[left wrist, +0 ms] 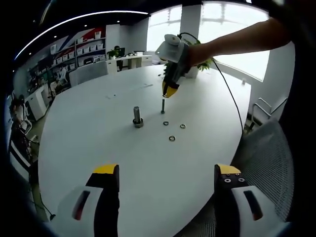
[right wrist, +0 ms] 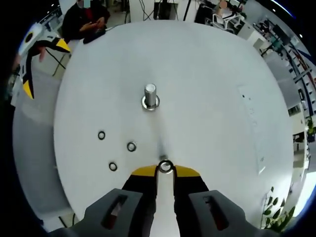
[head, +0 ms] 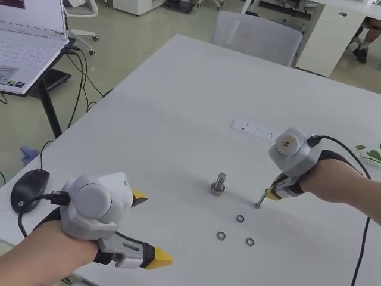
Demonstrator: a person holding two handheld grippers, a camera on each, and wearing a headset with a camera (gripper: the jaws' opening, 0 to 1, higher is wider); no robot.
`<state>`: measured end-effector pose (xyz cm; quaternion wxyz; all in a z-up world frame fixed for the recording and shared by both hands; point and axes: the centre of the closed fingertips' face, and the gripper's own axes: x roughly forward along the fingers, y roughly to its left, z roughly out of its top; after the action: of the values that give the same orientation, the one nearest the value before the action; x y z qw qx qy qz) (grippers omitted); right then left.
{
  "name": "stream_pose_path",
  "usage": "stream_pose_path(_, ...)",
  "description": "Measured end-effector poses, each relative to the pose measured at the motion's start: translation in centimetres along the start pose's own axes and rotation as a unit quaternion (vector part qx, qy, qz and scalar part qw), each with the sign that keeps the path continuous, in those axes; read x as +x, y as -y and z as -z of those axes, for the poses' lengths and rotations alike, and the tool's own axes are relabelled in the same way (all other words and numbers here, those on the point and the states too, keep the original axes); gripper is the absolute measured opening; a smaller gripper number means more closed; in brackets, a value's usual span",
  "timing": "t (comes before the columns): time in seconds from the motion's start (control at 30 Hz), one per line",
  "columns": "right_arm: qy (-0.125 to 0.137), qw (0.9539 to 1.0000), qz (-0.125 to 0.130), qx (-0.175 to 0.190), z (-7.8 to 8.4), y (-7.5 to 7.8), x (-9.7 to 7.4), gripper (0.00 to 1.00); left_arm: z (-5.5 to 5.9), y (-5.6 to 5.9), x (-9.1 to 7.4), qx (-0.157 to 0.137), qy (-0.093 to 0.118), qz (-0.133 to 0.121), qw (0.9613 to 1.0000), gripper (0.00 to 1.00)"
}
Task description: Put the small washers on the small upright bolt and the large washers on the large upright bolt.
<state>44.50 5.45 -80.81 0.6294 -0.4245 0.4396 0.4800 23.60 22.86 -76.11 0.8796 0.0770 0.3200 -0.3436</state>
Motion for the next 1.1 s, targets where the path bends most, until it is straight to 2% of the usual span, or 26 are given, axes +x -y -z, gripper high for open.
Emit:
stream_pose_path(0.17,-0.005,1.0000,-0.004,-0.005,0.2,0.1,0.5,0.12,0.5,0.0,0.0,-0.006,-0.008,-0.004,0.9999,0.81)
stream_pose_path(0.37,0.002,0.9999,-0.013,0.000,0.2,0.1,0.8,0.12,0.3,0.0,0.0,-0.010,-0.005,-0.002,0.9999,0.81)
stream_pose_path(0.53,-0.002,0.9999,-0.015,-0.002,0.3,0.2,1.1,0.12,0.6,-0.2,0.1,-0.012,-0.009,-0.002,0.9999,0.80)
stream_pose_path(0.9,-0.011,0.9998,-0.012,-0.010,0.5,-0.7,1.3,0.12,0.9,-0.3,0.0,-0.016,-0.010,-0.005,0.9998,0.77)
stream_pose_path(1.1,-0.015,0.9997,-0.017,-0.011,0.6,-1.2,2.0,0.12,1.4,-0.2,-0.3,-0.021,-0.014,-0.009,0.9996,0.77)
